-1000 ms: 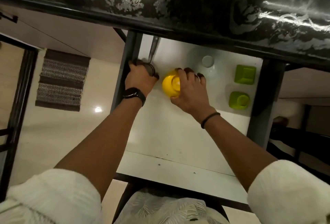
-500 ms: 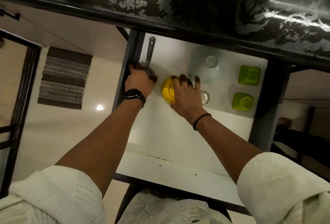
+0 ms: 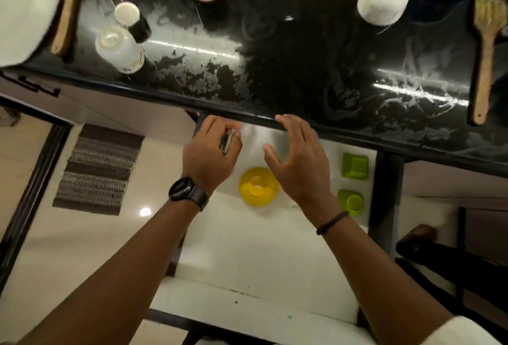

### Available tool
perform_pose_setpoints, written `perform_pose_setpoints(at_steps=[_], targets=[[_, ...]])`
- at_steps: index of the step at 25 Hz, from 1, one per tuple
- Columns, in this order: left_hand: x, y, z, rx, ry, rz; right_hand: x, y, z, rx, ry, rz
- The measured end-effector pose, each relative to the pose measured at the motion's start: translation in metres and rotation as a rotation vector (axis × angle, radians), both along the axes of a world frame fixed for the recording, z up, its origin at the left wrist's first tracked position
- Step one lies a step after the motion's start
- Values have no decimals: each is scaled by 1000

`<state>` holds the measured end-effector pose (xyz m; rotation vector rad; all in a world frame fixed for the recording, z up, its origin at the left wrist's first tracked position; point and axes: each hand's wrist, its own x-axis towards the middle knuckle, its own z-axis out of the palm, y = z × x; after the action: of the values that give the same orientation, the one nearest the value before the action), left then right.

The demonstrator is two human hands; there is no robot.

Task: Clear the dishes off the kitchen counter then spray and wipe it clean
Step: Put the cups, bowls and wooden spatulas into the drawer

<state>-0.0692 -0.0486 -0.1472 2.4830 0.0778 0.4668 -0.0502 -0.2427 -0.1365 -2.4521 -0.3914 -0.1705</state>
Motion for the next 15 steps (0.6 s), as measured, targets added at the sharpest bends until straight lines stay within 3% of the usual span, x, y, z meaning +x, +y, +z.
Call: perform_pose_setpoints(at_steps=[5, 12, 15], targets=[[99, 0, 21, 8, -65, 4, 94, -33, 22, -4, -86, -154], [192, -13, 6, 49, -55, -24, 222, -84, 11, -212, -54, -313], [222, -4, 1, 100, -100, 126, 271, -95, 4, -302, 0, -380]])
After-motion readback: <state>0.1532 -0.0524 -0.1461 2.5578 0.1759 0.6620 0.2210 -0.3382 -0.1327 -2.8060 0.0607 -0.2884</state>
